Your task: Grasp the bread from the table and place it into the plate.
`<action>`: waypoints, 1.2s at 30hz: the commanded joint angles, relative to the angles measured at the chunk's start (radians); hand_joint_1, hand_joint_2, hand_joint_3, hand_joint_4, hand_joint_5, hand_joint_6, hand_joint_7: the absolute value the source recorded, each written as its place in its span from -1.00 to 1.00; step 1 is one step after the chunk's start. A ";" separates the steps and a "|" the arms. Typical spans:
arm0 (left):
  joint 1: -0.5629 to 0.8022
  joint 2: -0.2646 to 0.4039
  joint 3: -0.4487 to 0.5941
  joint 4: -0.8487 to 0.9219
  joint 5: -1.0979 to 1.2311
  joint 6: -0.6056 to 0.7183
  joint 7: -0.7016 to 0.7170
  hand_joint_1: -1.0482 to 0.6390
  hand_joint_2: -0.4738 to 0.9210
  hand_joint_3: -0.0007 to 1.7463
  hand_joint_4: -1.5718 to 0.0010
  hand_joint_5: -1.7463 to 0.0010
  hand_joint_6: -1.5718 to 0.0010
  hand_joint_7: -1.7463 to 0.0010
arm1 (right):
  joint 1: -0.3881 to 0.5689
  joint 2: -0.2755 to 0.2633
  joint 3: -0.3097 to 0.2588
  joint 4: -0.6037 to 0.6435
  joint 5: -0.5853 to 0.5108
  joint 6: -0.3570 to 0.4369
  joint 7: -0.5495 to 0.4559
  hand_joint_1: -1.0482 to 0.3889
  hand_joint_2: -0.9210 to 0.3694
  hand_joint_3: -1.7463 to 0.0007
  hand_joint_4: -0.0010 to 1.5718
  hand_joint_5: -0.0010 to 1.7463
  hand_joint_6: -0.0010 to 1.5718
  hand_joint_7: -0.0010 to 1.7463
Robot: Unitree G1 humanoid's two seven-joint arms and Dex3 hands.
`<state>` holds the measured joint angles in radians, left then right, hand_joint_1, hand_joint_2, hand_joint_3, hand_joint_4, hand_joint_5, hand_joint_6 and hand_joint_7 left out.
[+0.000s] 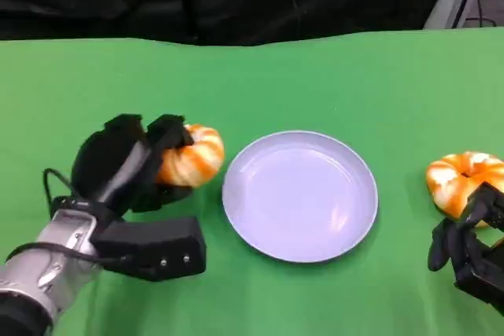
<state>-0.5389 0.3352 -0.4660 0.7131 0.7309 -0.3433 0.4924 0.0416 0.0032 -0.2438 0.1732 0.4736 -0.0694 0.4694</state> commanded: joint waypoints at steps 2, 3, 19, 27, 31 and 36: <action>-0.027 -0.035 -0.009 -0.036 0.017 0.006 -0.034 0.09 0.99 -0.60 0.27 -1.00 0.12 -0.64 | 0.006 -0.010 -0.007 -0.009 0.010 0.002 -0.004 0.39 -0.30 -0.57 0.16 1.00 -0.01 0.89; -0.033 -0.042 -0.012 -0.037 0.022 0.007 -0.035 0.09 1.00 -0.61 0.27 -1.00 0.11 -0.61 | 0.007 -0.009 -0.007 -0.011 0.009 0.002 -0.005 0.39 -0.30 -0.57 0.16 1.00 0.00 0.89; -0.116 -0.158 -0.076 0.006 0.073 0.018 -0.098 0.03 1.00 -0.72 0.29 -1.00 -0.02 -0.29 | 0.007 0.000 0.001 -0.007 0.007 -0.019 -0.007 0.39 -0.31 -0.56 0.17 1.00 -0.01 0.88; -0.137 -0.202 -0.109 0.068 0.080 -0.032 -0.060 0.07 0.99 -0.76 0.23 -0.91 -0.11 0.03 | 0.009 0.005 0.002 -0.013 0.006 -0.019 -0.010 0.39 -0.33 -0.52 0.18 1.00 0.00 0.87; -0.155 -0.222 -0.118 0.112 0.090 -0.034 -0.036 0.07 1.00 -0.84 0.26 -0.97 -0.11 0.06 | 0.010 0.005 0.003 -0.018 0.011 -0.014 -0.009 0.39 -0.33 -0.53 0.18 1.00 0.00 0.88; -0.170 -0.237 -0.126 0.155 0.088 -0.040 -0.017 0.07 1.00 -0.82 0.30 -0.99 -0.16 0.16 | 0.014 0.008 0.005 -0.019 0.010 -0.018 -0.010 0.40 -0.32 -0.55 0.18 1.00 0.00 0.88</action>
<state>-0.6834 0.0947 -0.5913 0.8454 0.8165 -0.3740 0.4505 0.0474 0.0135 -0.2317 0.1671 0.4743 -0.0768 0.4628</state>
